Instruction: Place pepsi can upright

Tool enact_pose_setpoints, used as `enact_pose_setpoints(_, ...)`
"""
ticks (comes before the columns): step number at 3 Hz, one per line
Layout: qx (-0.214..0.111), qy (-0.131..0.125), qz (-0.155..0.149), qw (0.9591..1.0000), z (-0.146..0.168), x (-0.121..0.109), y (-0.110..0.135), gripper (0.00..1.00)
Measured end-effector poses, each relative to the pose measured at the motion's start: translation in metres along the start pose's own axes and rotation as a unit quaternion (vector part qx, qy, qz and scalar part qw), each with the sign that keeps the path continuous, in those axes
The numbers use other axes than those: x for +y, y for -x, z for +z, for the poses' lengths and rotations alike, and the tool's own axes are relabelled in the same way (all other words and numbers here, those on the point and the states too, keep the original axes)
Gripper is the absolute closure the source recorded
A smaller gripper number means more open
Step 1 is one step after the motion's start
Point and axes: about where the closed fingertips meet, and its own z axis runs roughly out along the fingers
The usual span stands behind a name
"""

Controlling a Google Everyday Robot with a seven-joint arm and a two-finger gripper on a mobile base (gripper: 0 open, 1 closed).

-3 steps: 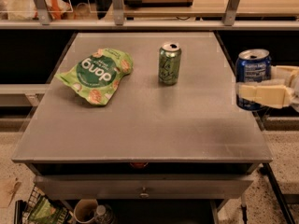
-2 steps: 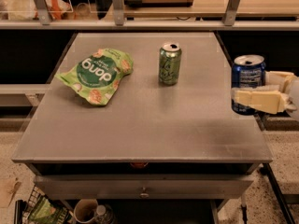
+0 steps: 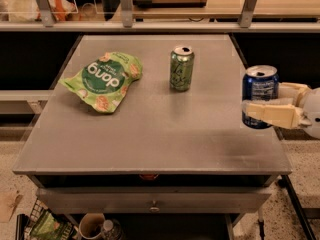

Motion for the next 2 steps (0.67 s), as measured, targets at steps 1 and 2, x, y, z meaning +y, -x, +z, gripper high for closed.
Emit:
enact_pose_setpoints(1, 0.001, 0.001, 0.000, 1.0000, 0.0014, 0.0006, -0.0005, 0.82)
enact_pose_setpoints(2, 0.003, 0.002, -0.001, 1.0000, 0.0027, 0.0013, -0.0010, 0.59)
